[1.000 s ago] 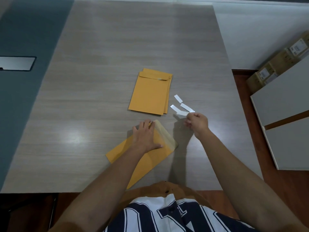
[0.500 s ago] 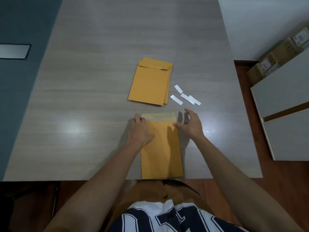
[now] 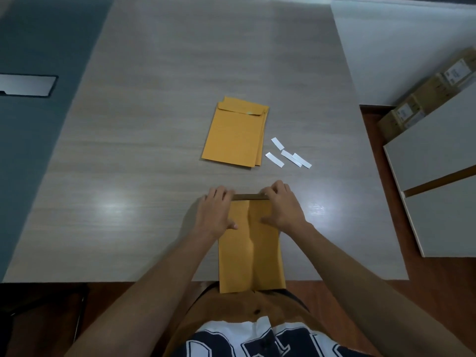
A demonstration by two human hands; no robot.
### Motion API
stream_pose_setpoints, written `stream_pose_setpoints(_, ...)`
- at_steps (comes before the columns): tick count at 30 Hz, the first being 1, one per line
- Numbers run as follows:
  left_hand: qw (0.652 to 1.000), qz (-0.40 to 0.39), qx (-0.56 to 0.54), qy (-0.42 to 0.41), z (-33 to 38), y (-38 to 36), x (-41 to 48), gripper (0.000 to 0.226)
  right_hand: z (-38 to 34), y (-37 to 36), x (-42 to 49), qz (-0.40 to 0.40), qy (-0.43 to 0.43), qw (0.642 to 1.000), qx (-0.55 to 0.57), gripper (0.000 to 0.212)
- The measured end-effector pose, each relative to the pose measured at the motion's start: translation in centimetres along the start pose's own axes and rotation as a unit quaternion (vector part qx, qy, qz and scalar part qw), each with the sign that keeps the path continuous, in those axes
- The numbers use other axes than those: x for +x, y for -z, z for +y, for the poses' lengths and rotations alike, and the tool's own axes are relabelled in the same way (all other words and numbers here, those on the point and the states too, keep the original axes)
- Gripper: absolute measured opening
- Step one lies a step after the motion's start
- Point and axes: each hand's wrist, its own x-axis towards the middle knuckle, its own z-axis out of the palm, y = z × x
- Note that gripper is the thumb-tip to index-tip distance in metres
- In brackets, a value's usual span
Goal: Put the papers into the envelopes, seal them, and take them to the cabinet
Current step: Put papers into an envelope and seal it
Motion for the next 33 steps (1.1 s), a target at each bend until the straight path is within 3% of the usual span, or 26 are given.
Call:
stream_pose_setpoints(4,0.999,0.027,-0.032,-0.027,-0.5,-1.4,-1.4,0.069,-0.1,-1.1,-2.0,0.007,0.013,1.0,-0.025,0.051)
stream_pose_setpoints(8,0.995,0.064,-0.028,-0.071,-1.5,-3.0,-3.0,0.052,-0.4,-2.6,-4.0,0.032,0.037,0.996,-0.07,0.052)
stream_pose_setpoints(11,0.994,0.065,-0.001,-0.089,-1.6,-3.2,-3.4,0.051,-1.9,-3.5,-4.0,0.027,0.063,0.992,-0.105,0.065)
stream_pose_setpoints(14,0.996,0.029,0.018,-0.085,-1.6,-3.0,-3.7,0.055,-3.2,-4.4,-3.4,-0.051,0.114,0.989,-0.08,0.076)
stream_pose_setpoints(16,0.997,0.005,0.041,-0.065,-1.5,-3.0,-4.1,0.06,-3.5,-4.7,-3.1,-0.091,0.12,0.984,-0.097,0.073)
stream_pose_setpoints(20,0.998,-0.023,0.051,-0.024,-0.4,-3.0,-4.6,0.069,-2.6,-4.7,-3.3,-0.09,0.111,0.983,-0.117,0.067)
stream_pose_setpoints(27,0.992,-0.041,0.111,-0.035,-1.2,-3.0,-4.8,0.066,1.2,-3.4,-4.5,-0.089,0.072,0.983,-0.147,0.07)
stream_pose_setpoints(33,0.994,-0.07,0.08,0.005,0.6,-2.3,-4.5,0.067,2.0,-3.1,-5.3,-0.088,0.044,0.985,-0.14,0.07)
